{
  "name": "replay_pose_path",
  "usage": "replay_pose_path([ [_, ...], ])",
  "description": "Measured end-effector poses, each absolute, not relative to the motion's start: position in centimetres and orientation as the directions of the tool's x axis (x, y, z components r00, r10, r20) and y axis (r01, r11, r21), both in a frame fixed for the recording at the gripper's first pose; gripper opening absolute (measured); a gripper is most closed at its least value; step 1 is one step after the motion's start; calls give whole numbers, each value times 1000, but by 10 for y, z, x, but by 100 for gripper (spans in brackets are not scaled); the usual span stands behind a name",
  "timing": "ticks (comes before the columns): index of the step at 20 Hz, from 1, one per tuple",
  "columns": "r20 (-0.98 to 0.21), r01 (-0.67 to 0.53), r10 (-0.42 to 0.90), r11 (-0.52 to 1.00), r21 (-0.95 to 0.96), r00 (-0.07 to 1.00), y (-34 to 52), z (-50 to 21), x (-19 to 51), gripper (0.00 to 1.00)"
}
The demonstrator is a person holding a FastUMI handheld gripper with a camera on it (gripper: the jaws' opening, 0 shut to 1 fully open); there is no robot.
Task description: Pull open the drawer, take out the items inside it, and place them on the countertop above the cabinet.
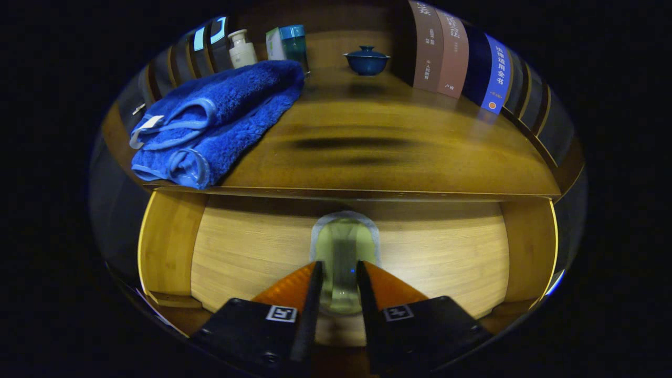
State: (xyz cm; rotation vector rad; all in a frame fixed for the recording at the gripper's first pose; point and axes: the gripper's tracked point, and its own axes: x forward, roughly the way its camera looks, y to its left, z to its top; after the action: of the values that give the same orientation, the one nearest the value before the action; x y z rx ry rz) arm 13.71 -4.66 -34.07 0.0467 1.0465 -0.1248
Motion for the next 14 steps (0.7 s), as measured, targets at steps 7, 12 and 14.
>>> replay_pose_path([
  [7, -864, 103, -67, 995, -17, 499, -46, -329, 134, 19],
  [12, -809, 97, -46, 995, 14, 586, -41, -288, 108, 19],
  [14, -771, 87, -35, 996, 26, 636, -36, -261, 95, 19],
])
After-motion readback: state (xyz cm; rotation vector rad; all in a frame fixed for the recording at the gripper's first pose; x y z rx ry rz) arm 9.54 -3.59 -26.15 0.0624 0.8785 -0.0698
